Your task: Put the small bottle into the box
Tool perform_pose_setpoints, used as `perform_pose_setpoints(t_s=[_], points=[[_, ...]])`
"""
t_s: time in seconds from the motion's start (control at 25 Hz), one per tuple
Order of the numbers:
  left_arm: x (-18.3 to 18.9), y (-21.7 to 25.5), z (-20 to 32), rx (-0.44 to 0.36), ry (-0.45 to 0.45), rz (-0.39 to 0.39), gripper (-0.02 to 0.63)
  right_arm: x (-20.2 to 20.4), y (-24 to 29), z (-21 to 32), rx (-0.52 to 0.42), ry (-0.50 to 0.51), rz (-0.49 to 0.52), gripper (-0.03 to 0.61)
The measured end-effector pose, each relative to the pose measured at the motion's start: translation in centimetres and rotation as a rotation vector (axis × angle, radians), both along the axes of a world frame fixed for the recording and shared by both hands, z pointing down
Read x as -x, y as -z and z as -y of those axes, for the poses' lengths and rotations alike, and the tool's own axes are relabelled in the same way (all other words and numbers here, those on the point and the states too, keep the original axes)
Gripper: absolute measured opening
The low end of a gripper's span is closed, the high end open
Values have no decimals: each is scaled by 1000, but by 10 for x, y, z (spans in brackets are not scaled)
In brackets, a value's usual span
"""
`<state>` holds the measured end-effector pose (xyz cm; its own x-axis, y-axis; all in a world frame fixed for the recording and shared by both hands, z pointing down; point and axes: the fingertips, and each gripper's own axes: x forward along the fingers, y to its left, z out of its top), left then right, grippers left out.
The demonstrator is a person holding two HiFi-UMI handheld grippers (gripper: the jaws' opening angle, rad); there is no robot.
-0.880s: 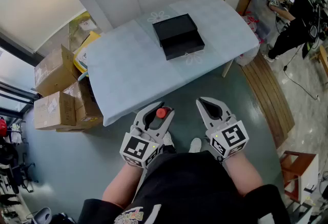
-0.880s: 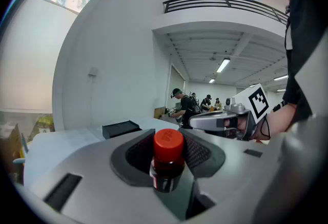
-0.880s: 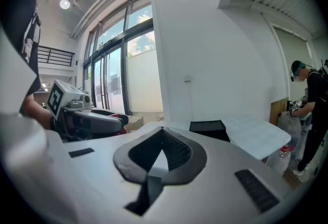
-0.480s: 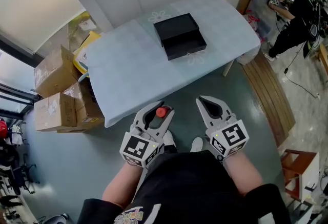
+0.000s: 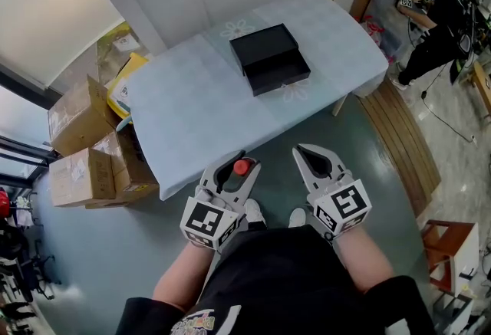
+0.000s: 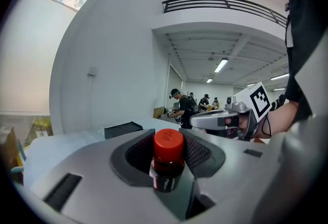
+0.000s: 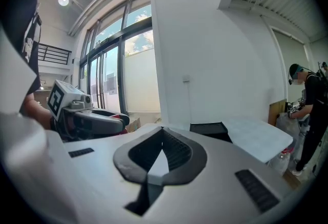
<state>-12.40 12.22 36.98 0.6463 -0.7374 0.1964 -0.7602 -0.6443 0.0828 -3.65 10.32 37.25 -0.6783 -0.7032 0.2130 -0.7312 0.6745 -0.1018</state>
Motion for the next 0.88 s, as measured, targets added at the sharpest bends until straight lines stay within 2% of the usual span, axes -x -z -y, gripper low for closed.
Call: perform_pose_setpoints(t_s=[0.56,0.88], points=[[48,-10,35,1,-51,6,147,47,-8,32,5,-52,1,9],[52,-12,57,4,-21,-1,147,40,-9,48,9,-65,0,9]])
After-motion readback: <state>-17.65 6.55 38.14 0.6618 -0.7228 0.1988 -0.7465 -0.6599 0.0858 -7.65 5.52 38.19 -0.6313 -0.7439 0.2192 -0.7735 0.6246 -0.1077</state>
